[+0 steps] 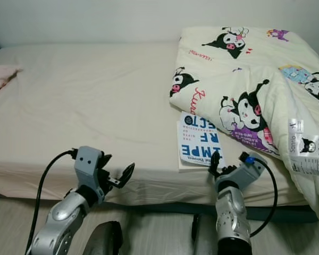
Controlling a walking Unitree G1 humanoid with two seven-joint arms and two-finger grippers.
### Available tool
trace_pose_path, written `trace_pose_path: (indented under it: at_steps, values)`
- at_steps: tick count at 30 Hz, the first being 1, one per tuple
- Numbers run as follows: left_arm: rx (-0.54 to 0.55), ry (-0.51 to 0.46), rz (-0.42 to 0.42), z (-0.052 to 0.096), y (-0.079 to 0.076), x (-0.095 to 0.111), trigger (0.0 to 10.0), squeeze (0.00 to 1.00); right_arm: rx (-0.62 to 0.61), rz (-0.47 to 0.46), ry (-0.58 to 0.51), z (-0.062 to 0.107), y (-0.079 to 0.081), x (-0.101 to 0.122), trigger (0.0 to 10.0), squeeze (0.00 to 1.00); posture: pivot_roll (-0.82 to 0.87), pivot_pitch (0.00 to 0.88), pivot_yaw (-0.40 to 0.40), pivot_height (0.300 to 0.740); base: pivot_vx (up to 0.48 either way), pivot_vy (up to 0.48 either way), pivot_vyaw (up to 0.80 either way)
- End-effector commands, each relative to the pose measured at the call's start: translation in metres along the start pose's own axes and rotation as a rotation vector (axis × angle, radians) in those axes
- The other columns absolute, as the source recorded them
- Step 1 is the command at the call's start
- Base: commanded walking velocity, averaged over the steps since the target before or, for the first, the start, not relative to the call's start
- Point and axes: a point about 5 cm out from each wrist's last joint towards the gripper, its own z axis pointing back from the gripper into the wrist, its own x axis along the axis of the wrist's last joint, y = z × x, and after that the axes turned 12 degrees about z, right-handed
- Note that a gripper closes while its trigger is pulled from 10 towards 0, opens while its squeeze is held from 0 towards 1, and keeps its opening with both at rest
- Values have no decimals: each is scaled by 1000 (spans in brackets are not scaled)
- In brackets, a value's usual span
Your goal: Clean up the room
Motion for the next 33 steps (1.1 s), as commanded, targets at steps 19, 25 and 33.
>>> trace_pose_path:
  at_steps: [19,25,33]
  values:
    - [-13,10,-36,3,0,1,10000,0,-39,-96,130,0,-15,-30,10000,745,19,192,58,573,0,0,0]
    - [-9,4,-41,2,-1,1,10000,0,4,-273,207,1,-12,-46,10000,0,21,189,59,573,0,0,0]
    - [10,-7,-43,3,0,2,10000,0,100,-465,290,9,1,-64,10000,0,25,184,57,573,0,0,0]
